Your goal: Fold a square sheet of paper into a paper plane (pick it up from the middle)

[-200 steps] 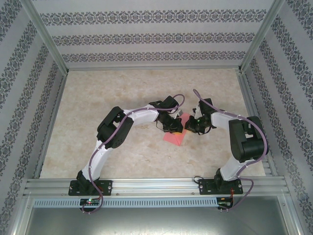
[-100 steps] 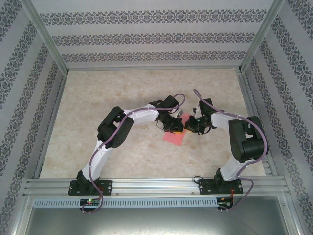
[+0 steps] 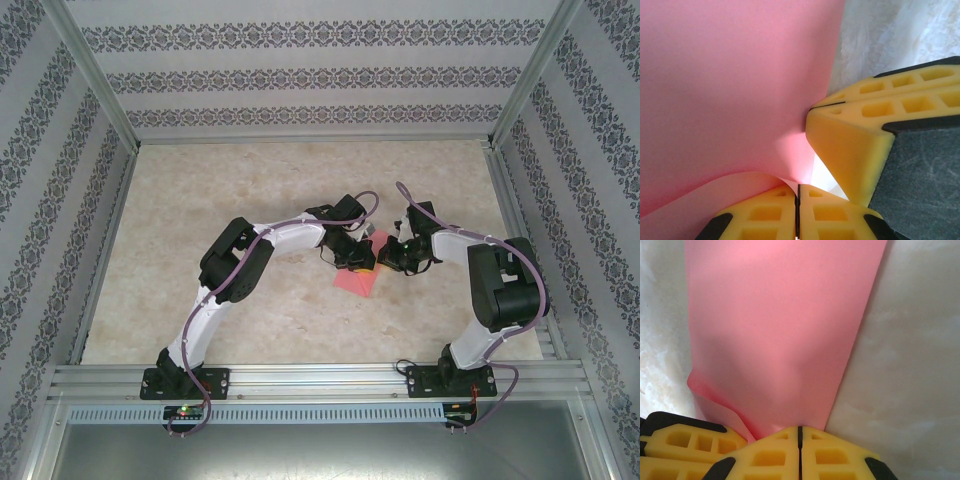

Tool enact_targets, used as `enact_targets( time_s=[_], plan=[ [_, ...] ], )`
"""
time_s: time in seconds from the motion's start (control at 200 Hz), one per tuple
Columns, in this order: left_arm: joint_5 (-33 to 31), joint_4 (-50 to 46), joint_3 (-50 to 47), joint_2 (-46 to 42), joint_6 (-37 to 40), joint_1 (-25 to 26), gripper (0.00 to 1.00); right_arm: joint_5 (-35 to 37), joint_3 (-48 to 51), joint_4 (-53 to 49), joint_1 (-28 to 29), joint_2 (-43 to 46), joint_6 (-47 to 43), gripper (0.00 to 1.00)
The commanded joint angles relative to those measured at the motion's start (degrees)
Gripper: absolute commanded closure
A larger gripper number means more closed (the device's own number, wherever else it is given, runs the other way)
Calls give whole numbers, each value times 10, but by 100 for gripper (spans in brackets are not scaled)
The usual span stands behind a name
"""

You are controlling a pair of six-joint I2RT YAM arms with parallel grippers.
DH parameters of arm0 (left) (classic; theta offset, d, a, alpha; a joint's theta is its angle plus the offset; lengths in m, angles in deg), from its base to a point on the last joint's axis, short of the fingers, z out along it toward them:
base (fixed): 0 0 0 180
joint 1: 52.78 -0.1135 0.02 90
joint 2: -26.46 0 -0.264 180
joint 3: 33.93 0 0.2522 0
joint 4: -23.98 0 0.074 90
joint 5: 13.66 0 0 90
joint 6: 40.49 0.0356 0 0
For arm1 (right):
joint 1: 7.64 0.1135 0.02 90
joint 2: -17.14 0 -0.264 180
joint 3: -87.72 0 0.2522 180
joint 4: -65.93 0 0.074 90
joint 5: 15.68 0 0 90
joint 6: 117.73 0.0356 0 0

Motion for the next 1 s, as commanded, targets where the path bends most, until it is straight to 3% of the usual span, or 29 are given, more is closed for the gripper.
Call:
enact_targets(
  time_s=[0.0, 0.385, 0.624, 0.994],
  plan=[
    [-1, 9, 13, 23, 6, 10, 89, -6, 14, -6, 7, -3, 6, 93],
    [-1, 36, -3, 27, 5, 10, 86, -8, 17, -6, 7, 4, 8, 93],
    [0, 62, -21, 26, 1, 10, 73, -11, 18, -4, 7, 11, 13, 93],
    [7, 126, -55, 8, -10, 10, 61, -21, 19, -12, -7, 56, 15, 94]
  ],
)
